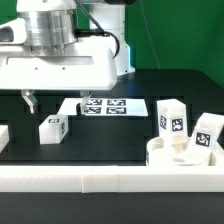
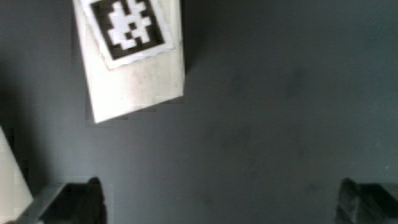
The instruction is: Assemble stool
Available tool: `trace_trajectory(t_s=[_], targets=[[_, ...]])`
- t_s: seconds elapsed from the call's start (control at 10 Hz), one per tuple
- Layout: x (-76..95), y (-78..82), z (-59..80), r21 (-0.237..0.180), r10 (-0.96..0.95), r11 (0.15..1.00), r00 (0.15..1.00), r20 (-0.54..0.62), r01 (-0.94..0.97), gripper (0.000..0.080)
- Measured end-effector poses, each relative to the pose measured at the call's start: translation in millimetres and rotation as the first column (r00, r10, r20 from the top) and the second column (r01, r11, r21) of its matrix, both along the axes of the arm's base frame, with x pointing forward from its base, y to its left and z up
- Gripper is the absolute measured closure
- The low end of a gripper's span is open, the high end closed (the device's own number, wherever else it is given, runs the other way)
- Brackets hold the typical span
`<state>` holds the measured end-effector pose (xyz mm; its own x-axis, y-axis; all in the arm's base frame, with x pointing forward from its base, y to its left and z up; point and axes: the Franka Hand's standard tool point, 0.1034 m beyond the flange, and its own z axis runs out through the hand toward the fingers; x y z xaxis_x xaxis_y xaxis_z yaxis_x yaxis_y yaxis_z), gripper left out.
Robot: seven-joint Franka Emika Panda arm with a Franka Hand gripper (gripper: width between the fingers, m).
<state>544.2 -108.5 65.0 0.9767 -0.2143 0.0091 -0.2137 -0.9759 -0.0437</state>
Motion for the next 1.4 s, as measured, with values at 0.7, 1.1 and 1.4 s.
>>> trace_trajectory(t_s=[0.7,1.1,1.4], targets=[[-17.7,-15.6,-19.5,0.203,0.101,0.979,0.822,-0.560,0.017,0.0151],[-24.8,-13.5,-41.8,0.178,0.067,0.981,0.734,-0.676,0.074,0.0151],[-31.4,-14.2,-44.3,0.185,0.070,0.979,0.710,-0.700,0.086,0.0151]])
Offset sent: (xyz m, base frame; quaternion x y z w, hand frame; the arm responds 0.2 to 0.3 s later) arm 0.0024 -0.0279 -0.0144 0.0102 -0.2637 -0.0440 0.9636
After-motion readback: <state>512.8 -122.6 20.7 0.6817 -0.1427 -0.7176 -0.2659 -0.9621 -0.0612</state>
